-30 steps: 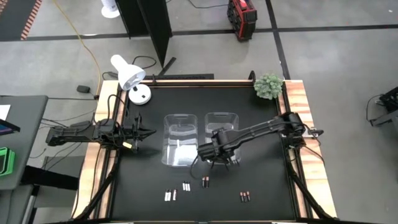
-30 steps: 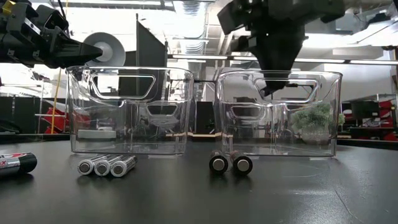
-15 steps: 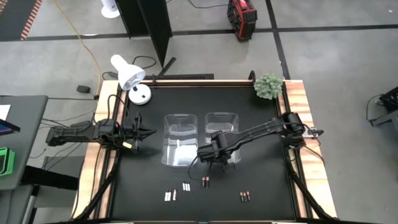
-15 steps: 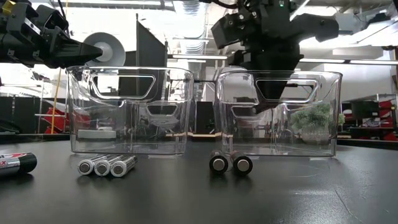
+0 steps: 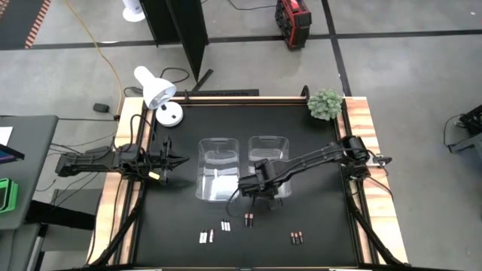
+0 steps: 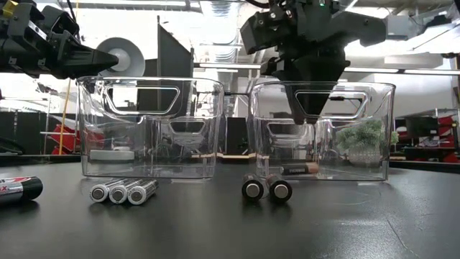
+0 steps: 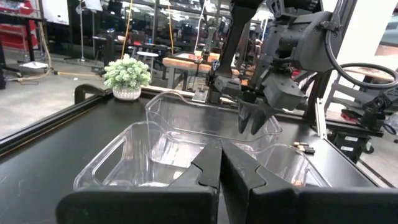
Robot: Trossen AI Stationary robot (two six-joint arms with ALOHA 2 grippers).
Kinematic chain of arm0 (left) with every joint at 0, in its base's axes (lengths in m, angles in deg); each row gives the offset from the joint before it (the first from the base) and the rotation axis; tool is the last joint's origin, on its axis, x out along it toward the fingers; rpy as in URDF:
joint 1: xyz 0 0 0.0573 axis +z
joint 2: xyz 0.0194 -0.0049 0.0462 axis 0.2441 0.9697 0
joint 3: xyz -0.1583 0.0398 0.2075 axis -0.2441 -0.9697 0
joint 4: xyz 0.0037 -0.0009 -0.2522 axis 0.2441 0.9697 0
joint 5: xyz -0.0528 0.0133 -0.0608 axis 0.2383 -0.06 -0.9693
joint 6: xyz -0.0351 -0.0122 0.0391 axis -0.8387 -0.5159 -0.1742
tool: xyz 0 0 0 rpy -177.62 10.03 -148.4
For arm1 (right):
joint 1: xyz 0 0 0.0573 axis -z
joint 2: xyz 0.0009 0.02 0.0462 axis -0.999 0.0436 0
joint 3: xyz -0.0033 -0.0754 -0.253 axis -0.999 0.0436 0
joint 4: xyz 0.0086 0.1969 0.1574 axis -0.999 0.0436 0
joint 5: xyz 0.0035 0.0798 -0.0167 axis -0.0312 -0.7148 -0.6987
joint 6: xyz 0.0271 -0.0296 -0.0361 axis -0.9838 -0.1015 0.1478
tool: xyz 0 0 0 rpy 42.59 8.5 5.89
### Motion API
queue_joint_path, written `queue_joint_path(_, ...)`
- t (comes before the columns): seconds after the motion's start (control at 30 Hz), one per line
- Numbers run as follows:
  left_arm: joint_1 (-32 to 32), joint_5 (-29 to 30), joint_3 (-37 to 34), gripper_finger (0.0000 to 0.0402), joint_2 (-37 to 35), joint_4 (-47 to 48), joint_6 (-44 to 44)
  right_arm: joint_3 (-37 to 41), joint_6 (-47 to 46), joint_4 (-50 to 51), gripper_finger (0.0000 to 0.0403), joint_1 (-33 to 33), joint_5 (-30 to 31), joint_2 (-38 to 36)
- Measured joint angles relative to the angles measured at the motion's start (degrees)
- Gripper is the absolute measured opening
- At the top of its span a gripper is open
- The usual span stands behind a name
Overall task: Sort batteries
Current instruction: Put the black battery into the right transparent bin
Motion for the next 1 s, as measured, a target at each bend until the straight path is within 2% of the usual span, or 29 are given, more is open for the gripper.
queue_joint_path(0.13,0.00,0.00,0.00,0.0000,0.01,0.00,0.00,0.00,0.00,0.07,0.0187,-0.11,-0.02,0.00)
queue_joint_path(0.27,0.00,0.00,0.00,0.0000,0.00,0.00,0.00,0.00,0.19,0.15,0.0210,-0.56,0.62,-0.17)
queue_joint_path(0.67,0.00,0.00,0.00,0.0000,0.00,0.00,0.00,0.00,0.20,-0.89,0.0214,-1.97,10.23,-7.98)
queue_joint_path(0.83,0.00,0.00,0.00,0.0000,0.00,0.00,0.00,-0.04,1.51,-5.13,0.0214,-4.76,10.37,-11.56)
queue_joint_path(1.0,0.00,0.00,0.00,0.0000,0.00,0.00,0.00,-0.04,6.23,-12.53,0.0214,-9.53,10.32,-12.01)
